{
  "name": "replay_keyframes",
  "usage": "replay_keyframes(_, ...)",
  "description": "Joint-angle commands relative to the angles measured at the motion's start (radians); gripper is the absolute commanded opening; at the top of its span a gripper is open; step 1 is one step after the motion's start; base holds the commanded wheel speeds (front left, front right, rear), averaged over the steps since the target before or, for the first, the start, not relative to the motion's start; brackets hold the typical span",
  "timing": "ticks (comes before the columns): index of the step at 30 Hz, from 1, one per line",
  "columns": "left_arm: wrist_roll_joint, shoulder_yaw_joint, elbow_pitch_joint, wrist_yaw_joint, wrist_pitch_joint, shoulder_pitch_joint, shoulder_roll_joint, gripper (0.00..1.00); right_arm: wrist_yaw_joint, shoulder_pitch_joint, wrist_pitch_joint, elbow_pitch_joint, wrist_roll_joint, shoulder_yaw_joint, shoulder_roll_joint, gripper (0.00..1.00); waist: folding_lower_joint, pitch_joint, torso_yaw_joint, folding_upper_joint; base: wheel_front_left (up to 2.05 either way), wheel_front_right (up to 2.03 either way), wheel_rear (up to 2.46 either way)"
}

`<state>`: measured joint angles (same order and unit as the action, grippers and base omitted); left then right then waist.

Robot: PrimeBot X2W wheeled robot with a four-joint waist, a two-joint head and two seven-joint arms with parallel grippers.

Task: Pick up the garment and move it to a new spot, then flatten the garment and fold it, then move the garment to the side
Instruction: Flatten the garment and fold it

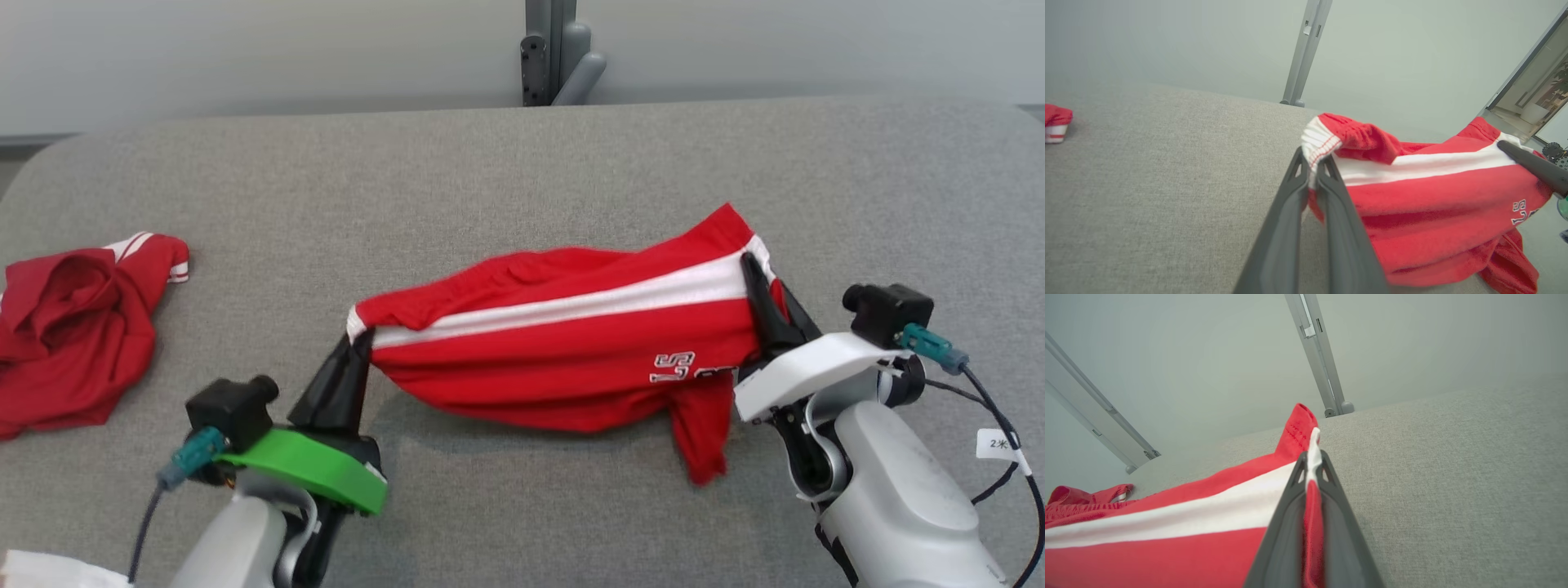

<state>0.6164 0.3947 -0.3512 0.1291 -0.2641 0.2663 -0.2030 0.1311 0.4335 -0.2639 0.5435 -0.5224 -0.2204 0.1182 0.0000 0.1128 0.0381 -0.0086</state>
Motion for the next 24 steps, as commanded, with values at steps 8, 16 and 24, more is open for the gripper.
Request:
replay_keyframes(8,0.029,0.025,0.012,0.0,0.0,0.228,-0.166,0.0,-0.001,0.119,-0.001,-0.046,-0.076,-0.02,0.047,0.0,0.0,-0.141,-0.01,0.0086,0.0,0.0,0.0)
replay_keyframes(16,0.111,0.079,-0.023,0.0,0.009,0.242,-0.213,0.0,-0.001,0.085,0.015,-0.037,-0.113,-0.065,0.052,0.0,0.0,-0.148,-0.008,0.0086,0.0,0.0,0.0)
replay_keyframes(24,0.2,0.154,-0.059,0.0,0.069,0.133,-0.234,0.0,-0.001,0.005,0.14,-0.057,-0.162,-0.128,0.096,0.0,0.0,-0.032,-0.015,0.0086,0.0,0.0,0.0)
